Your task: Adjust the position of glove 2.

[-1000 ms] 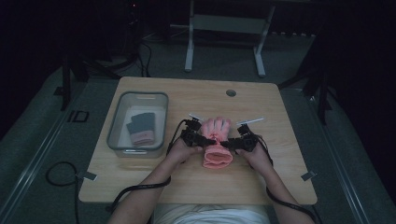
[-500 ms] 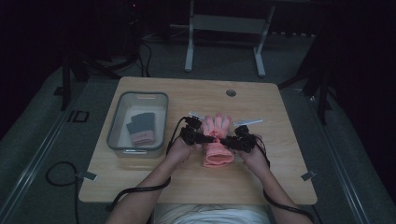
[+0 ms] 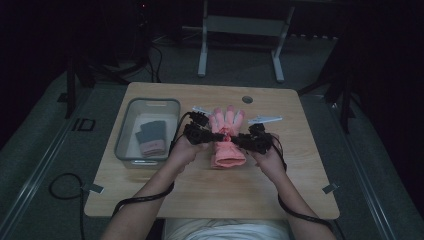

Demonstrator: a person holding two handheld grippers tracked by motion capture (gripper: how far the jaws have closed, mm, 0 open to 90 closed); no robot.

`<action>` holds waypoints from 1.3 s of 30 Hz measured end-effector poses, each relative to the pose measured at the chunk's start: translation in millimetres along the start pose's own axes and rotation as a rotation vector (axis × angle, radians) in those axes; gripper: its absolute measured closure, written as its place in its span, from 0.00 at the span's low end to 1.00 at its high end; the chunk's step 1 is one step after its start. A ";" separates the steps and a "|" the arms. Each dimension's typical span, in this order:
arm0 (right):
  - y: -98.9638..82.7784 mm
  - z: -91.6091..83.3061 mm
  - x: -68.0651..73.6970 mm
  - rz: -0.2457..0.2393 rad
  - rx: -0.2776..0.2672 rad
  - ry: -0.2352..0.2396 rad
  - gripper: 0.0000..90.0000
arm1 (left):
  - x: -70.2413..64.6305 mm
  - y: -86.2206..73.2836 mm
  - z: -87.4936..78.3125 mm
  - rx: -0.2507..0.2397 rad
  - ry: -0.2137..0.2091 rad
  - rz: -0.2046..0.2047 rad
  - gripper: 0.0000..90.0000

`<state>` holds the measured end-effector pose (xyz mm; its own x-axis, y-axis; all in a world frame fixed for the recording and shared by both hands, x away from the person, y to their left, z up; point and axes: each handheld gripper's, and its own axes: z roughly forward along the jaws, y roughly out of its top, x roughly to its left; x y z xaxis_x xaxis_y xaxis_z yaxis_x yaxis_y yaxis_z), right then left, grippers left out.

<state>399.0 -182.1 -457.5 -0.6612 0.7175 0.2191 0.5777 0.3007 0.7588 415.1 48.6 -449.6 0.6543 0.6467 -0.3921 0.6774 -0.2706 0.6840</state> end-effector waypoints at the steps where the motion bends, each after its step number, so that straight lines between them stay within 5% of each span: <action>1: 3.3 -0.6 2.1 -0.005 -0.008 0.000 0.79 | -0.3 1.8 -4.2 -0.005 0.005 0.003 0.82; 22: 68.6 17.3 52.1 -0.058 -0.073 0.053 0.79 | 15.0 23.1 -90.6 -0.033 0.128 0.023 0.82; 39: 110.0 59.3 104.5 -0.109 -0.075 0.119 0.79 | 48.3 6.7 -157.1 -0.077 0.205 -0.024 0.82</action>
<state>421.8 -36.8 -387.5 -0.7725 0.6024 0.2011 0.4656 0.3218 0.8244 398.4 190.0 -367.3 0.5507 0.7860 -0.2810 0.6590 -0.2029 0.7243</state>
